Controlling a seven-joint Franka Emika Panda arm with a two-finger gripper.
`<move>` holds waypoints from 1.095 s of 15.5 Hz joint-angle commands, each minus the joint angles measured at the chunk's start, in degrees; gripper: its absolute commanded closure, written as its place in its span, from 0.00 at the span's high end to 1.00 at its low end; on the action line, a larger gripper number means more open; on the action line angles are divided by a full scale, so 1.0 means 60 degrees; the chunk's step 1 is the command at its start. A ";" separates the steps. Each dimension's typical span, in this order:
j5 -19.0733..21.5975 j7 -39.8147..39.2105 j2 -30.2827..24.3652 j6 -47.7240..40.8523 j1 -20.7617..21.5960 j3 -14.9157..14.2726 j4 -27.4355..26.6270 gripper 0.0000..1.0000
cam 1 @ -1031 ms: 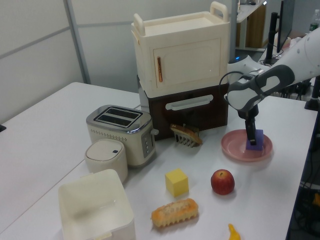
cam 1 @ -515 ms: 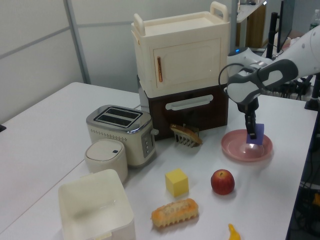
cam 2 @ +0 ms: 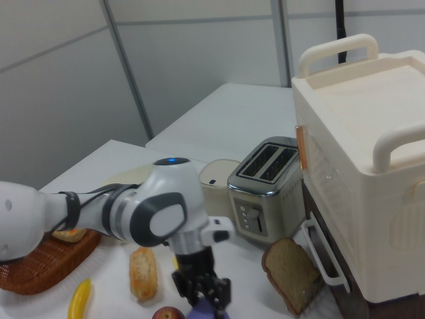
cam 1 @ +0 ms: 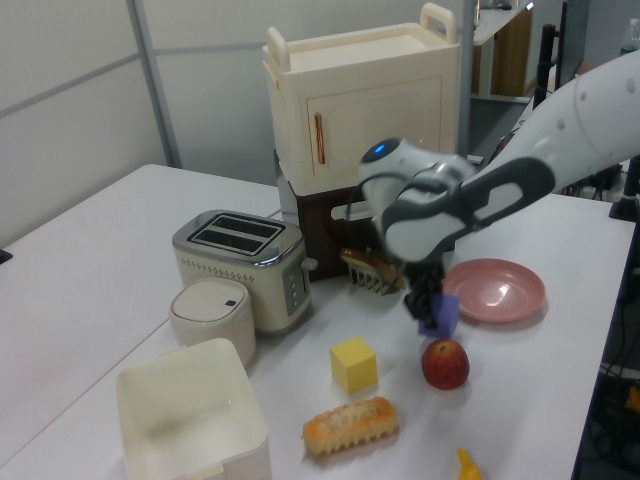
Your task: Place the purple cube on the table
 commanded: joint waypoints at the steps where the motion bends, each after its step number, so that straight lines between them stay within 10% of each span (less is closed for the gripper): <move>1: 0.0066 0.1154 0.0243 0.0003 0.0774 -0.0147 0.0214 0.41; 2: 0.0066 0.1534 0.0417 0.0062 0.0906 -0.0147 0.0418 0.50; 4: 0.0066 0.2238 0.0784 0.0062 0.1024 -0.0147 0.0887 1.00; 12: 0.0037 0.2197 0.0334 -0.0493 0.1039 -0.0162 0.1328 1.00; 17: 0.1015 0.2256 -0.0006 -0.2878 0.1010 -0.0162 0.3624 1.00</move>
